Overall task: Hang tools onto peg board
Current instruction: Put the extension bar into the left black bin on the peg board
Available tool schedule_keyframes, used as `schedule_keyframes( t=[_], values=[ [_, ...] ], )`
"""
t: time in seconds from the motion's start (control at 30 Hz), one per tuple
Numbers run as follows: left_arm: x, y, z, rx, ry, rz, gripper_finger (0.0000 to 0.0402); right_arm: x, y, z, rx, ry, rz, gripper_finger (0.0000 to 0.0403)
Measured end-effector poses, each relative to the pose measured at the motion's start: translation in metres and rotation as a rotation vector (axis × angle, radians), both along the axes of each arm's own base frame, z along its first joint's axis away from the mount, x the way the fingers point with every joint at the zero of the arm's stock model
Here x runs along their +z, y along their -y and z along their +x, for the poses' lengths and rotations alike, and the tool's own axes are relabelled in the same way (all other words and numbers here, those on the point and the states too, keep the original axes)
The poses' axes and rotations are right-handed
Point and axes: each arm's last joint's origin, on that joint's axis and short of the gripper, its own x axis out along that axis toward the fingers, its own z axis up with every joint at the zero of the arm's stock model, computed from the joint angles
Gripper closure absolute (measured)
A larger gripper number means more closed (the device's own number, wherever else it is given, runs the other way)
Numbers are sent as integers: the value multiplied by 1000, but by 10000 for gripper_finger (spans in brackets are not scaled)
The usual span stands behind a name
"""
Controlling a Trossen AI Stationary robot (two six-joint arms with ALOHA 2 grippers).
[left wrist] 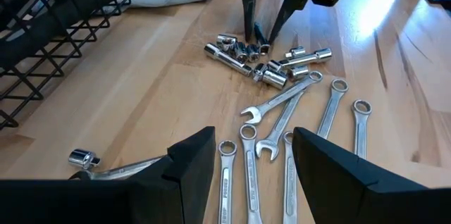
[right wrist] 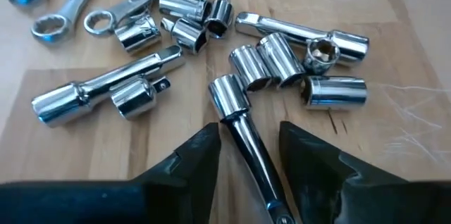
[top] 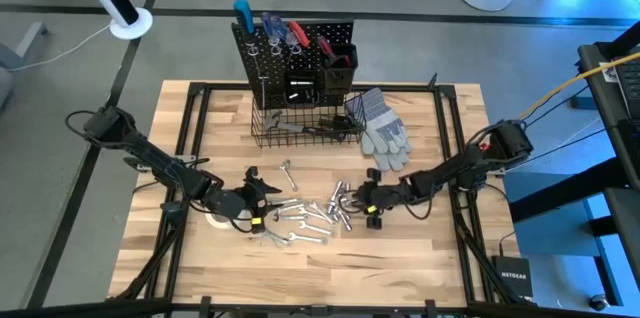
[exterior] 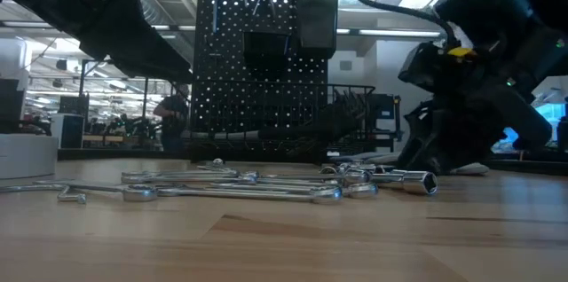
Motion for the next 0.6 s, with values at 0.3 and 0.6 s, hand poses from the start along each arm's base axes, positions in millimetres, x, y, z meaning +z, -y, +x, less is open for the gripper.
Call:
schedule_keyframes(
  t=[0.3, 0.6],
  values=[
    [0, 0, 0, -1, -1, 1, 219, -2, 10, 1, -8, -42, 70, 355],
    [0, 0, 0, 1, -2, -1, 219, -1, 11, 1, -17, -35, 51, 354]
  ],
)
